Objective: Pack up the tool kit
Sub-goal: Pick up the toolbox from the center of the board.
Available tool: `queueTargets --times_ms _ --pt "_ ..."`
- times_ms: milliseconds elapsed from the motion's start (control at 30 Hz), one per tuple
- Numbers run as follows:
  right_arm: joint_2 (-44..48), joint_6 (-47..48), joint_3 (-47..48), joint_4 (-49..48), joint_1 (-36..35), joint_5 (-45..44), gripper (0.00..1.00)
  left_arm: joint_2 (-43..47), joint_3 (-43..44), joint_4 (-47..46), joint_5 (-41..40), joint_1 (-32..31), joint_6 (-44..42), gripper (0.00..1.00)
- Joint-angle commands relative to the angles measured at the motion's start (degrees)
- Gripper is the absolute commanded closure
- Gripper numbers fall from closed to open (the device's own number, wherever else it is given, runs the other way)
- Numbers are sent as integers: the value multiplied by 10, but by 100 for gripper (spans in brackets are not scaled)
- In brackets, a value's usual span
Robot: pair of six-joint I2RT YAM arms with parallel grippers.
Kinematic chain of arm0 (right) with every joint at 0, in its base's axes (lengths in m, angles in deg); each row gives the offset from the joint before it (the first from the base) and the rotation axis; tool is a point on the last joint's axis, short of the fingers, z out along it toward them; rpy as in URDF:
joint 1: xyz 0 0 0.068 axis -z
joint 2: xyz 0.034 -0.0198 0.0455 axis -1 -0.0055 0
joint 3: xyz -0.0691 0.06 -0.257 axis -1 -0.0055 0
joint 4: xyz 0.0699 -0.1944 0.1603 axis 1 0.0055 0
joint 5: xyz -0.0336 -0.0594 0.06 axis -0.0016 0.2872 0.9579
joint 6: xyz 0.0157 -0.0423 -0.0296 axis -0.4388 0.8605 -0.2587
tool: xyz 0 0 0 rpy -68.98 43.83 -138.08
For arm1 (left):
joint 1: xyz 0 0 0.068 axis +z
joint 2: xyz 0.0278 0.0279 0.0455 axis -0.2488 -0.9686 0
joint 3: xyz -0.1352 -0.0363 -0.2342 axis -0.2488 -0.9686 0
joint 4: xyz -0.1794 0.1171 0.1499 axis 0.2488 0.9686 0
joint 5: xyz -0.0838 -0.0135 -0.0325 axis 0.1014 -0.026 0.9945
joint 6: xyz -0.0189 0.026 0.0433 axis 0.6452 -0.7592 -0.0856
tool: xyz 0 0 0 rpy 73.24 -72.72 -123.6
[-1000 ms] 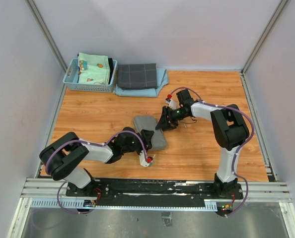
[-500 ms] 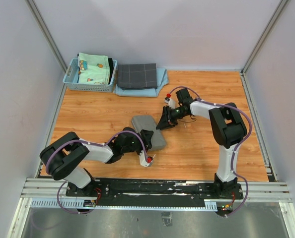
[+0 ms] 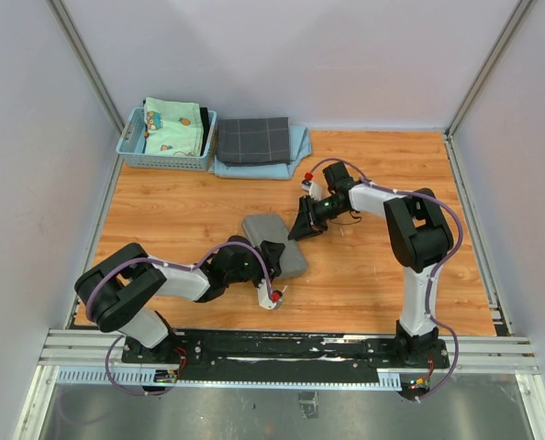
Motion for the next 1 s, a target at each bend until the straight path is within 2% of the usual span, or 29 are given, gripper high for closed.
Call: queueTargets --times_ms 0,333,367,433,467,567,733,800,833,900,967 --pt "-14 23 19 57 -33 39 99 -14 13 -17 28 -9 32 100" --pt "-10 48 45 100 -39 11 98 -23 24 -20 23 -9 33 100" --pt "-8 46 44 99 -37 3 92 -24 24 -24 20 -9 32 100" --pt "0 38 43 92 -30 -18 70 -25 24 -32 12 -9 32 100" --pt "10 32 40 77 -26 -25 64 -24 26 -34 8 -9 33 100" --pt "53 4 34 28 -3 -44 50 -16 32 -36 4 -9 40 100" --pt "131 -37 43 -64 67 -69 34 14 62 -35 11 -9 65 100" --pt "161 -53 51 -97 103 -82 16 28 83 -34 12 -9 83 100" --pt "173 -55 56 -103 119 -93 1 34 95 -34 12 -9 96 100" --pt "190 -52 74 -104 149 -110 2 41 135 -28 3 -9 159 100" --pt "202 -40 85 -97 172 -125 2 39 211 23 -19 -9 267 100"
